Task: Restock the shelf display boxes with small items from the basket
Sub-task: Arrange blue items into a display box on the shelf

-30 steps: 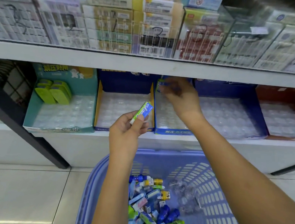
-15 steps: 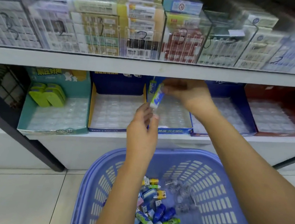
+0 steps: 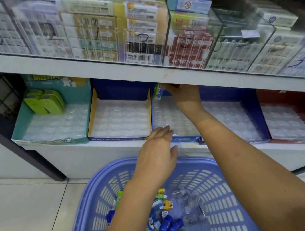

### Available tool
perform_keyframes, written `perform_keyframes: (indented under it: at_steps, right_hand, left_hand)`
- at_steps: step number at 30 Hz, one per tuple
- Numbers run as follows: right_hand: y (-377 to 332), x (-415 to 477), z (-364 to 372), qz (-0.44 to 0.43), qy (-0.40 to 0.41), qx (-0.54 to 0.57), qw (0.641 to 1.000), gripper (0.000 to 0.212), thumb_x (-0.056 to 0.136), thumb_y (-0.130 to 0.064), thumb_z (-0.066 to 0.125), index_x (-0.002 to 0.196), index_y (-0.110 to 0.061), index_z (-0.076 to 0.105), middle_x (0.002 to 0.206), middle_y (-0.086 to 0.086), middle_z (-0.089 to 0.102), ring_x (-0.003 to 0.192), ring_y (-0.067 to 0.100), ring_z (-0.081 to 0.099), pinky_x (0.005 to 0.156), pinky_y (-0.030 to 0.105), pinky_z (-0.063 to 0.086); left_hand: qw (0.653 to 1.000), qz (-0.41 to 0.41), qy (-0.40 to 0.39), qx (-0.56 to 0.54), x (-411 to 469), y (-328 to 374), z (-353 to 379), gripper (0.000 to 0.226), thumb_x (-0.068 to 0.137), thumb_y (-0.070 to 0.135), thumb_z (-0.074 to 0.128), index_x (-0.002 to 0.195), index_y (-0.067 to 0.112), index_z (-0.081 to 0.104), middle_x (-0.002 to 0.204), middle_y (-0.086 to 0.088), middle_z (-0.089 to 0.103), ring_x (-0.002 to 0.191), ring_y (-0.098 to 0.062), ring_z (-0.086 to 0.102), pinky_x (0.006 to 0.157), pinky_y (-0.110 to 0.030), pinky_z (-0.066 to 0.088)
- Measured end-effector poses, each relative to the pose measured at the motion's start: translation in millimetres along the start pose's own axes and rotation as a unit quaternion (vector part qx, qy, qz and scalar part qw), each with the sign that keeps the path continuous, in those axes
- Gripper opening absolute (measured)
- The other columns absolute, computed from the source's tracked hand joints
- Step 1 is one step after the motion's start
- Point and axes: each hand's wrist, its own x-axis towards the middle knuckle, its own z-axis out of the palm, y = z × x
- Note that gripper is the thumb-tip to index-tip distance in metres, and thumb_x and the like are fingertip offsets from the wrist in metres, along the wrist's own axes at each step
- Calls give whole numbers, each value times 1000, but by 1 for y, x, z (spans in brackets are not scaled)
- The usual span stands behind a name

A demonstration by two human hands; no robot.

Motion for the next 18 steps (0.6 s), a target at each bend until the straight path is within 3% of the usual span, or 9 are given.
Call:
perform_keyframes:
  at_steps: [3, 9, 11, 13, 15, 16, 18]
  right_hand:
    - [9, 1, 8, -11, -62, -48, 997, 14, 85, -11, 67, 96, -3, 72, 91, 0, 68, 92, 15, 63, 70, -4, 36]
    - [6, -4, 2, -90, -100, -160, 978, 18, 89, -8, 58, 100, -3, 72, 101, 14, 71, 95, 27, 65, 89, 36, 48]
    - [-5, -9, -4, -83, -130, -186, 970, 26, 90, -8, 55, 113, -7, 67, 112, 12, 68, 102, 26, 62, 93, 34, 46]
    - [-14, -21, -15, -70, -148, -192, 968, 35, 90, -10, 57, 124, -12, 60, 117, 9, 63, 101, 20, 60, 90, 23, 44]
    - [-20, -48, -33, -41, -135, -156, 978, 31, 87, -18, 63, 118, -14, 62, 107, 4, 64, 88, 15, 59, 76, 17, 43]
    - [-20, -65, -42, -10, -144, -125, 982, 25, 86, -20, 66, 110, -14, 65, 101, 4, 66, 83, 17, 60, 72, 21, 46]
    - [-12, -106, -57, 46, -203, -83, 974, 15, 82, -21, 70, 94, -11, 69, 91, 10, 70, 78, 22, 65, 70, 32, 54]
  left_hand:
    - [1000, 2, -4, 0, 0, -1, 0, 51, 98, 27, 44, 146, 15, 32, 155, 4, 26, 143, -9, 14, 112, -18, 13]
    - [1000, 16, -14, 6, 1, -4, -2, 51, 98, 26, 45, 146, 15, 33, 155, 4, 26, 143, -9, 16, 112, -17, 12]
    - [1000, 24, 0, -8, -2, -2, -4, 47, 98, 25, 45, 143, 15, 38, 152, 3, 33, 140, -9, 24, 110, -17, 17]
    - [994, 29, 81, -62, -11, 2, -8, 34, 97, 25, 47, 128, 16, 56, 134, 2, 55, 121, -8, 48, 98, -17, 34]
    - [980, 31, 165, -111, -20, 6, -10, 21, 96, 27, 48, 101, 19, 67, 97, 5, 68, 85, -7, 60, 74, -23, 47]
    - [979, 22, 165, -118, -24, 5, -9, 22, 95, 30, 48, 91, 19, 67, 82, 5, 67, 73, -9, 60, 65, -27, 48]
    - [993, -13, 80, -88, -27, -4, 0, 27, 94, 31, 47, 81, 15, 65, 69, -1, 66, 64, -18, 59, 60, -35, 49]
